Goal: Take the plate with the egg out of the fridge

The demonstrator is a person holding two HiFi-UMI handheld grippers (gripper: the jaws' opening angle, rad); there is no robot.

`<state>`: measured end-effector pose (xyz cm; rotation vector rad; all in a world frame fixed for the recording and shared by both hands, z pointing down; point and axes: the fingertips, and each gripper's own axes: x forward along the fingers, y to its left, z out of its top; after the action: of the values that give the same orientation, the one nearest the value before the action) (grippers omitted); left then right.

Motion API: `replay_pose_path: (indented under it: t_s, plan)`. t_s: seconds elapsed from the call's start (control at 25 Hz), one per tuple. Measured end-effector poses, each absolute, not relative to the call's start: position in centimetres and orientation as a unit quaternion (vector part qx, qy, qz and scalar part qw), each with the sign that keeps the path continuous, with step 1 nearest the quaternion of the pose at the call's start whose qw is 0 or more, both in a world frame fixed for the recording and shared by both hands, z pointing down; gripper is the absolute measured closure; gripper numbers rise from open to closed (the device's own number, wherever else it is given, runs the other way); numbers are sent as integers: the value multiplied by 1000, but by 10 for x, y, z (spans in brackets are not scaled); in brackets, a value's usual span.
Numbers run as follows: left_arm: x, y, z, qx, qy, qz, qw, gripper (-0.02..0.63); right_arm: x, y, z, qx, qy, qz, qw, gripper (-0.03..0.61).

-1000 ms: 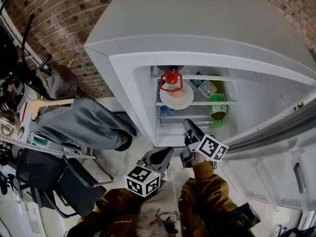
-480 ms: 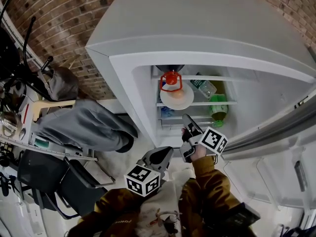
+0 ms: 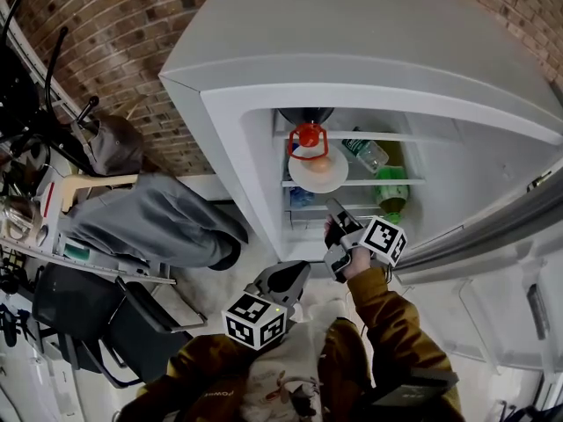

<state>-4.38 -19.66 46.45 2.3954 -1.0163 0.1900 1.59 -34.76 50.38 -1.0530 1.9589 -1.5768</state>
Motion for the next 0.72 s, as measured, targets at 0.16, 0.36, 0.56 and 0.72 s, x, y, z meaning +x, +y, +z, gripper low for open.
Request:
replay_pose_path:
  t_s: [0.16,0.36,0.56,0.72]
  plan:
    - [-46,-194,466,885,-377,73,263,604,14,-355,505,-363,702,-579,200,528]
    - [-49,-193,466,884,-379,74,263,604,19,-367,510,-371,678,-599,207,521]
    - [-50,-192,467,882,-381,76,266,604,22,-371,514,-376,662,-611,217,520]
    - [-50,-191,468,881,-383,75,268,604,22,-374,515,-376,658,-615,217,520]
